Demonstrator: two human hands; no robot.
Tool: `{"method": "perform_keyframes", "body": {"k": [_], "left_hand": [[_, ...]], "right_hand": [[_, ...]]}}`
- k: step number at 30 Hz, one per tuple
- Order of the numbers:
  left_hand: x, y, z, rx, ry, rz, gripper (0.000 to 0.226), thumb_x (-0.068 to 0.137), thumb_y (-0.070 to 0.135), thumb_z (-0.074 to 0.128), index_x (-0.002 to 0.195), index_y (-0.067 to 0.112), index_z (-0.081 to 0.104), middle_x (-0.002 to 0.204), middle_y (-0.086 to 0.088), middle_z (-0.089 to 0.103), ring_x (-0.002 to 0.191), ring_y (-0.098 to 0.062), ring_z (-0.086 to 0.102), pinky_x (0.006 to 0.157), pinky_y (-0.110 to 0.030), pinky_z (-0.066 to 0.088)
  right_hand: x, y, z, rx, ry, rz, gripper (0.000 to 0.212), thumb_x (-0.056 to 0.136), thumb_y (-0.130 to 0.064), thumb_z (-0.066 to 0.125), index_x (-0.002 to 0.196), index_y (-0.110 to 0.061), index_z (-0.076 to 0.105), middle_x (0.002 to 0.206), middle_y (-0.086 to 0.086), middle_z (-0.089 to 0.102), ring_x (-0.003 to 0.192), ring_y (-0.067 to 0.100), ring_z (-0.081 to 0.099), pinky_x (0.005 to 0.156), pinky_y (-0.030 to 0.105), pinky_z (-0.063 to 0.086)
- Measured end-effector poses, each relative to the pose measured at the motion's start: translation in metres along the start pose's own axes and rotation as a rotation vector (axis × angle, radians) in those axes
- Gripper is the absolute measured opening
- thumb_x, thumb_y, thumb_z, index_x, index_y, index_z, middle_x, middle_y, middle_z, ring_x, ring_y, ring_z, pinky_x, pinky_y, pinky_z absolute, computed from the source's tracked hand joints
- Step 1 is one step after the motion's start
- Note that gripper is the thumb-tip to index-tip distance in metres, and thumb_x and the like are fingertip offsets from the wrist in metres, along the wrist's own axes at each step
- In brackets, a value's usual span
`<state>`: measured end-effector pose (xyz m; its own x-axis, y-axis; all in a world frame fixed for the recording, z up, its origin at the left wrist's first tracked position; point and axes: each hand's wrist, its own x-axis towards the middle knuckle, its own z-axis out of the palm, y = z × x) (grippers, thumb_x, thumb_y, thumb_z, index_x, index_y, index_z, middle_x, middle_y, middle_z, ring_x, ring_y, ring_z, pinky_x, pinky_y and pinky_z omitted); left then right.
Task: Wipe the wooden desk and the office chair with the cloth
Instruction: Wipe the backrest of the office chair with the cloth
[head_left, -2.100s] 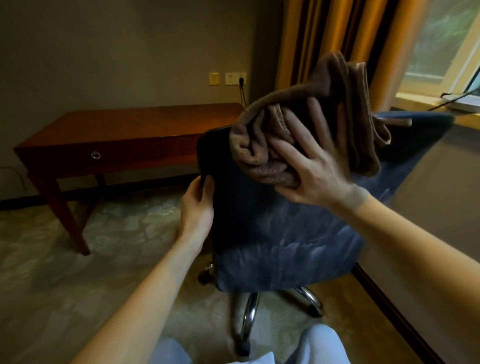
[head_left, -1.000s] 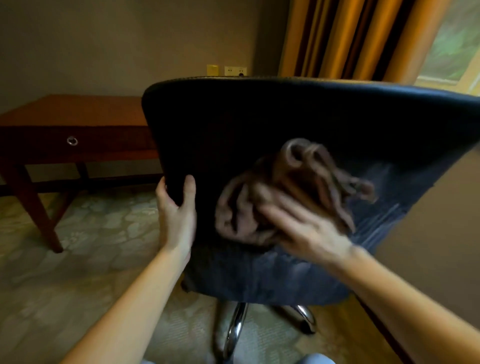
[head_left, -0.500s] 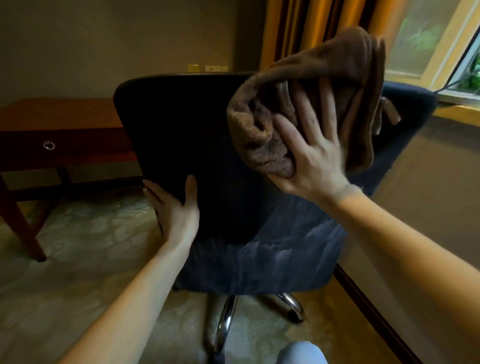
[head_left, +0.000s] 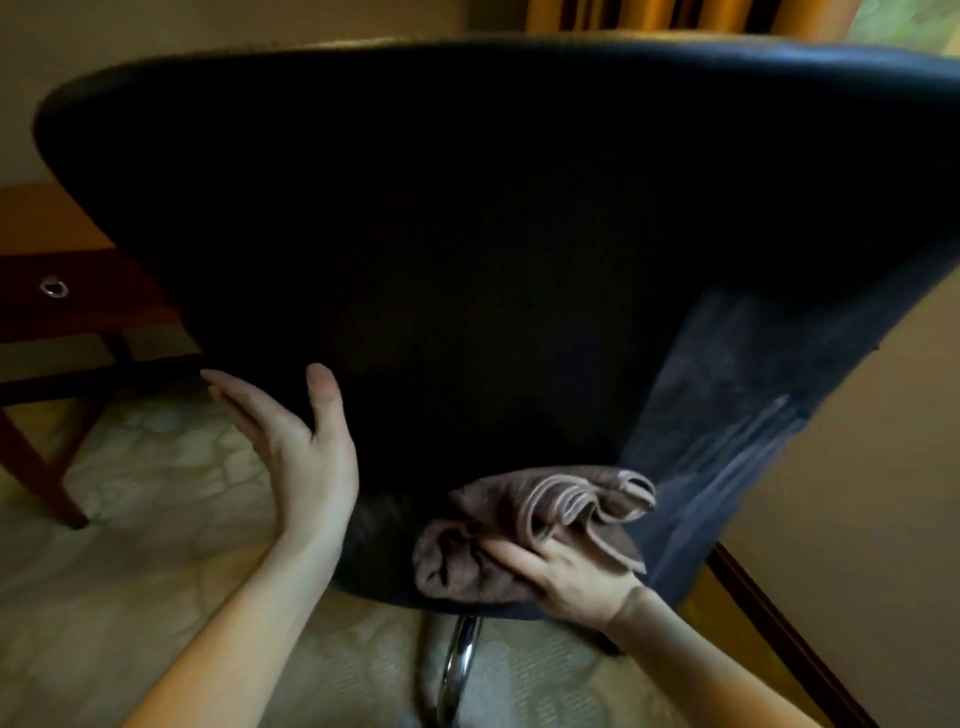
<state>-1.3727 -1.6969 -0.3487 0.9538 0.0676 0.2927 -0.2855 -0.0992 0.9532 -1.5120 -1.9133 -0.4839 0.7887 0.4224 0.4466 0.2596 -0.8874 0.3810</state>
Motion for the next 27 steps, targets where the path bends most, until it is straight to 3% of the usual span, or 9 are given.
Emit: {"method": "perform_keyframes", "body": {"k": [4, 9, 12, 15, 17, 19, 20, 23, 27], "left_hand": [[0.01, -0.006, -0.009, -0.01, -0.02, -0.014, 0.091, 0.1, 0.065, 0.04, 0.161, 0.03, -0.017, 0.172, 0.002, -0.013, 0.158, -0.015, -0.004, 0.124, -0.031, 0.009], [0.008, 0.007, -0.013, -0.071, -0.016, -0.065, 0.087, 0.099, 0.067, 0.043, 0.163, 0.033, -0.006, 0.172, 0.002, 0.005, 0.158, -0.018, 0.01, 0.128, -0.043, 0.017], [-0.006, 0.022, -0.016, -0.031, -0.006, -0.06, 0.088, 0.098, 0.066, 0.045, 0.165, 0.029, 0.001, 0.172, 0.0, 0.008, 0.158, -0.02, 0.011, 0.128, -0.046, 0.017], [-0.025, 0.039, -0.021, -0.059, -0.079, -0.071, 0.086, 0.099, 0.066, 0.045, 0.164, 0.033, 0.0, 0.172, 0.003, 0.005, 0.158, -0.022, 0.011, 0.127, -0.048, 0.018], [-0.033, 0.05, -0.024, -0.104, -0.127, -0.07, 0.08, 0.102, 0.057, 0.046, 0.164, 0.033, 0.0, 0.172, 0.003, 0.005, 0.157, -0.022, 0.012, 0.125, -0.045, 0.019], [-0.038, 0.059, -0.029, -0.14, -0.147, -0.042, 0.077, 0.103, 0.052, 0.046, 0.165, 0.032, 0.003, 0.172, 0.002, 0.009, 0.156, -0.023, 0.016, 0.124, -0.045, 0.023], [-0.038, 0.061, -0.031, -0.155, -0.158, -0.027, 0.076, 0.104, 0.051, 0.047, 0.165, 0.033, 0.005, 0.171, 0.002, 0.012, 0.156, -0.023, 0.018, 0.123, -0.046, 0.025], [-0.029, 0.055, -0.038, -0.186, -0.215, -0.042, 0.072, 0.104, 0.051, 0.048, 0.163, 0.039, 0.009, 0.169, 0.005, 0.021, 0.152, -0.022, 0.028, 0.118, -0.047, 0.035], [-0.015, 0.043, -0.039, -0.23, -0.291, -0.12, 0.064, 0.106, 0.051, 0.042, 0.162, 0.04, 0.015, 0.166, 0.006, 0.028, 0.149, -0.02, 0.034, 0.105, -0.036, 0.036]], "right_hand": [[0.003, -0.014, -0.002, -0.021, -0.064, -0.079, 0.047, 0.094, -0.015, 0.045, 0.14, -0.018, 0.055, 0.142, 0.006, 0.049, 0.134, 0.028, 0.043, 0.111, 0.046, 0.046], [0.006, -0.005, -0.043, -0.165, 0.011, -0.063, 0.044, 0.097, -0.01, 0.038, 0.132, -0.013, 0.066, 0.148, 0.01, 0.049, 0.153, 0.033, 0.021, 0.128, 0.042, -0.001], [0.017, 0.025, -0.108, -0.082, 0.126, 0.025, 0.038, 0.105, -0.009, 0.038, 0.14, -0.008, 0.05, 0.147, 0.019, 0.053, 0.14, 0.044, 0.044, 0.125, 0.045, 0.01], [0.043, 0.058, -0.196, -0.121, 0.275, 0.063, 0.056, 0.091, -0.015, 0.059, 0.144, -0.011, 0.044, 0.152, 0.016, 0.047, 0.141, 0.043, 0.036, 0.118, 0.06, 0.028], [0.058, 0.074, -0.246, -0.246, 0.305, 0.065, 0.057, 0.092, -0.021, 0.063, 0.147, -0.014, 0.049, 0.158, 0.013, 0.044, 0.148, 0.04, 0.034, 0.119, 0.069, 0.017], [0.068, 0.081, -0.282, -0.362, 0.32, 0.052, 0.049, 0.097, -0.027, 0.057, 0.144, -0.014, 0.058, 0.155, 0.013, 0.048, 0.149, 0.04, 0.037, 0.122, 0.066, 0.0], [0.072, 0.083, -0.296, -0.392, 0.327, 0.044, 0.048, 0.099, -0.029, 0.056, 0.143, -0.014, 0.059, 0.155, 0.013, 0.049, 0.148, 0.041, 0.037, 0.122, 0.068, 0.004], [0.082, 0.086, -0.308, -0.395, 0.338, 0.057, 0.051, 0.097, -0.033, 0.064, 0.142, -0.01, 0.06, 0.154, 0.019, 0.049, 0.146, 0.046, 0.039, 0.115, 0.069, 0.029], [0.081, 0.088, -0.284, -0.346, 0.364, 0.121, 0.051, 0.093, -0.034, 0.062, 0.136, -0.006, 0.064, 0.152, 0.026, 0.047, 0.144, 0.053, 0.036, 0.122, 0.063, 0.024]]}}
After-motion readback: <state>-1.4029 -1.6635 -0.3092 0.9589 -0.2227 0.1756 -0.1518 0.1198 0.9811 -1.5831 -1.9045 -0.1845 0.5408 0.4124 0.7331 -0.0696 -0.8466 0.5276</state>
